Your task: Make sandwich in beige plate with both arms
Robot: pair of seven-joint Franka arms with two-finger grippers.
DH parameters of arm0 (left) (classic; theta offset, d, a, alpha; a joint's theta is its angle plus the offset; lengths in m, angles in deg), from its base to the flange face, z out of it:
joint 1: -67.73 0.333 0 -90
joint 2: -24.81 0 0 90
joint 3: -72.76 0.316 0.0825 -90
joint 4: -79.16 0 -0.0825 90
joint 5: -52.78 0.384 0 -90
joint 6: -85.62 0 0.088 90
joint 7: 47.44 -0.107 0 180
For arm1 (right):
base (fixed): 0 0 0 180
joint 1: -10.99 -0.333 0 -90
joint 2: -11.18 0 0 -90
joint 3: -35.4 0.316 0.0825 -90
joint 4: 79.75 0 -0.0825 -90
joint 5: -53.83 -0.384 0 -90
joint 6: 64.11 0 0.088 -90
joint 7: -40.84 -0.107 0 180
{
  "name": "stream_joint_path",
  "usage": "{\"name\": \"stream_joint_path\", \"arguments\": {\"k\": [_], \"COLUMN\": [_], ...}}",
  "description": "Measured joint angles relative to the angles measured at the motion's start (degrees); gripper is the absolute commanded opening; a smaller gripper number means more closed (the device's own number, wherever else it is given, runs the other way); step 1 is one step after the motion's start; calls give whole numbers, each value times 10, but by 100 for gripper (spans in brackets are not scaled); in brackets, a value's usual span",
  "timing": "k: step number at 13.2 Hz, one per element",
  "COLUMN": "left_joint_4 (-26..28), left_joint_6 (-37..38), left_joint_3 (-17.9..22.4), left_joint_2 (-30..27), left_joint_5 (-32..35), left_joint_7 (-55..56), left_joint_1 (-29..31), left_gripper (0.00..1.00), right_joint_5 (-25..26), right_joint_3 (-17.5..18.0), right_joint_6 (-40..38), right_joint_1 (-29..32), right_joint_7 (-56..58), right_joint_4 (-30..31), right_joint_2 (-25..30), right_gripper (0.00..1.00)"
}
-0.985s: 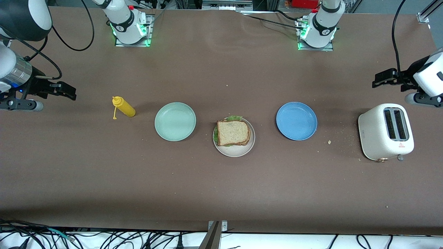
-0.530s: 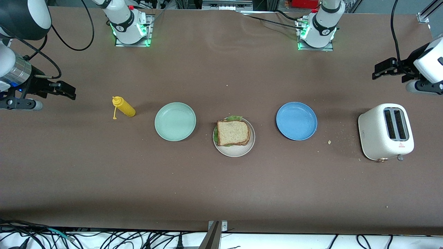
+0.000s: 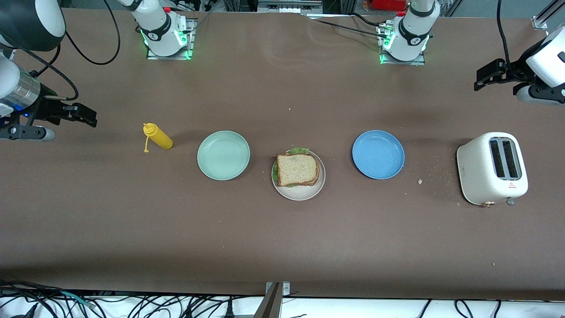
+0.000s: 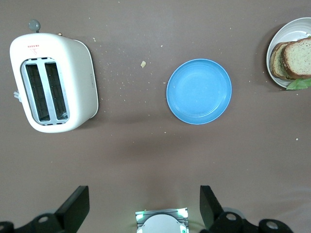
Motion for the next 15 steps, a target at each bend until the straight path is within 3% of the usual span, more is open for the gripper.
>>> {"name": "stream_joint_path", "arguments": {"k": [15], "left_joint_4": [-1], "left_joint_6": [-15], "left_joint_3": [-2], "left_joint_2": [-11], "left_joint_5": [0], "left_joint_7": [0], "left_joint_1": [0], "left_gripper": [100], "right_joint_5": [0], "right_joint_3": [0], "right_joint_6": [0], "right_joint_1": [0], "right_joint_7": [-2], "right_joint_4": [0], "right_joint_2": [0], "right_gripper": [100]}}
